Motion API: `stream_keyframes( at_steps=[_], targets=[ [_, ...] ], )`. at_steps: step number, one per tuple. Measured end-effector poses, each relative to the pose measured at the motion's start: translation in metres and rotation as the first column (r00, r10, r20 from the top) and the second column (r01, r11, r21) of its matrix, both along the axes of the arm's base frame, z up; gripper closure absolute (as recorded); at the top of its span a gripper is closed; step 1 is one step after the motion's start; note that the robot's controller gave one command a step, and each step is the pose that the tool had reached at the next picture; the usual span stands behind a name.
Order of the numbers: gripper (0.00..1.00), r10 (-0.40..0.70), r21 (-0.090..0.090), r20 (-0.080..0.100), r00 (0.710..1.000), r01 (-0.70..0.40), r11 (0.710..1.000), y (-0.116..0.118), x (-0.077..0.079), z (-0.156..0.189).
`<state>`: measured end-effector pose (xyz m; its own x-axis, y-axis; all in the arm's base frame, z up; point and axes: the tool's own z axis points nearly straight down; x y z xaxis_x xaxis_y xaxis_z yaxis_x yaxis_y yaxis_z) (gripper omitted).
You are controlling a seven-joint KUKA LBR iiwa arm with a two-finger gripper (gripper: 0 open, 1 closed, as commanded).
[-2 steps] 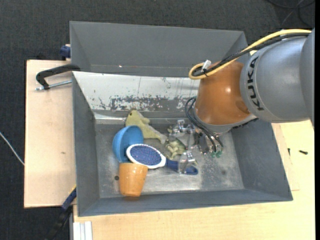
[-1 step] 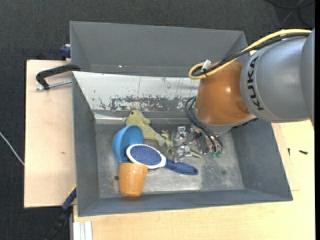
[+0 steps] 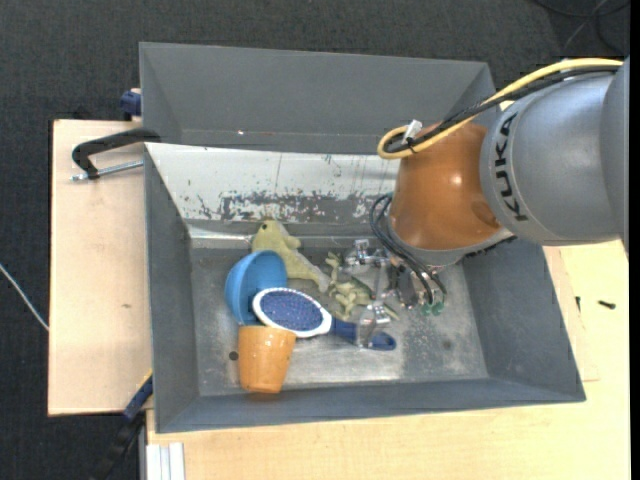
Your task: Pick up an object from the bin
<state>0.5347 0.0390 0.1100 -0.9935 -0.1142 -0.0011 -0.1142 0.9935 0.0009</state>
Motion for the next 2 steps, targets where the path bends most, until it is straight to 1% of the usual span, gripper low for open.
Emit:
stream_keyframes(
  at_steps=[1,2],
  targets=[
    [0.0,0.266,0.0,0.058,0.962,-0.266,0.964,-0.0205,-0.0138,-0.0232],
    [1.0,0.267,-0.001,0.059,0.962,-0.267,0.964,-0.0204,-0.0136,-0.0227]
  ],
)
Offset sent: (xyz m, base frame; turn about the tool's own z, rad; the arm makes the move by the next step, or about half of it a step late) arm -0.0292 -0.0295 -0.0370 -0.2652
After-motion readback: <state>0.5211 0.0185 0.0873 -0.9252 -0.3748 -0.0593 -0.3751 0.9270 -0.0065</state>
